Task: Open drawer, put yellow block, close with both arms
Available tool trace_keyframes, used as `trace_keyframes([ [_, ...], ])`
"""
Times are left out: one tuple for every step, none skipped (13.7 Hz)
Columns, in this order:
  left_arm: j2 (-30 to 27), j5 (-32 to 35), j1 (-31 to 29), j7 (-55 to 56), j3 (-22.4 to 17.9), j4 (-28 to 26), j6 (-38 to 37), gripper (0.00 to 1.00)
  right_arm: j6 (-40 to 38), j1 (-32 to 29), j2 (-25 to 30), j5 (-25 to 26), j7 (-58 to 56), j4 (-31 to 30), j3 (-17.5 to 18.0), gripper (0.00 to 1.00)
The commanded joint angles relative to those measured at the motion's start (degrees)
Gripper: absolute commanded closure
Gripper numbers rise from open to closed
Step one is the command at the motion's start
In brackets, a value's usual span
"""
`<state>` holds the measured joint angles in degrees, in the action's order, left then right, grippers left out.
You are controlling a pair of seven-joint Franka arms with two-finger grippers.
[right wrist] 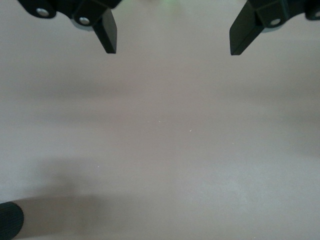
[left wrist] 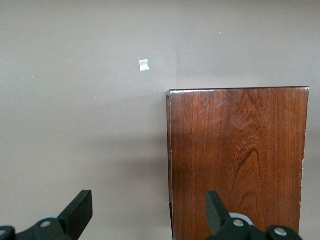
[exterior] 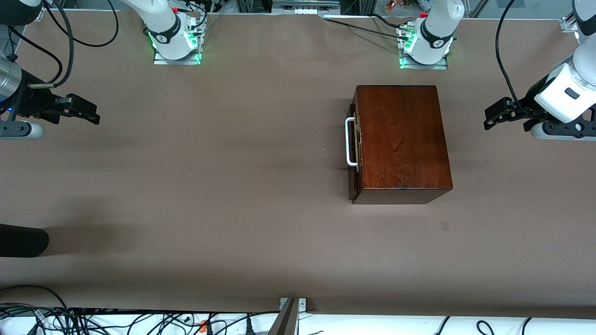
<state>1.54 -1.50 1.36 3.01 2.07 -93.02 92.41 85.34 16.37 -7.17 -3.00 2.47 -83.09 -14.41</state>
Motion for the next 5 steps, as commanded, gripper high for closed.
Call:
trace_keyframes([
  [-1.98,0.80,0.83,0.16,-0.92,-1.72,-0.74,0.00,0.01,-0.02,0.14,0.71,0.08,0.29,0.09,0.00],
  [-2.07,0.80,0.92,0.16,-0.93,-1.81,-0.74,0.00,0.01,-0.02,0.14,0.63,0.08,0.29,0.09,0.00],
  [-2.16,0.80,0.92,0.16,-0.93,-1.90,-0.74,0.00,0.01,-0.02,0.14,0.63,0.08,0.29,0.09,0.00],
  [-2.07,1.06,0.92,0.07,-0.93,-1.81,-0.74,0.00,0.01,-0.02,0.23,0.71,0.08,0.29,0.09,0.00],
  [-2.16,1.15,0.92,-0.02,-0.93,-1.81,-0.82,0.00,0.01,-0.02,0.14,0.71,0.08,0.29,0.09,0.00],
])
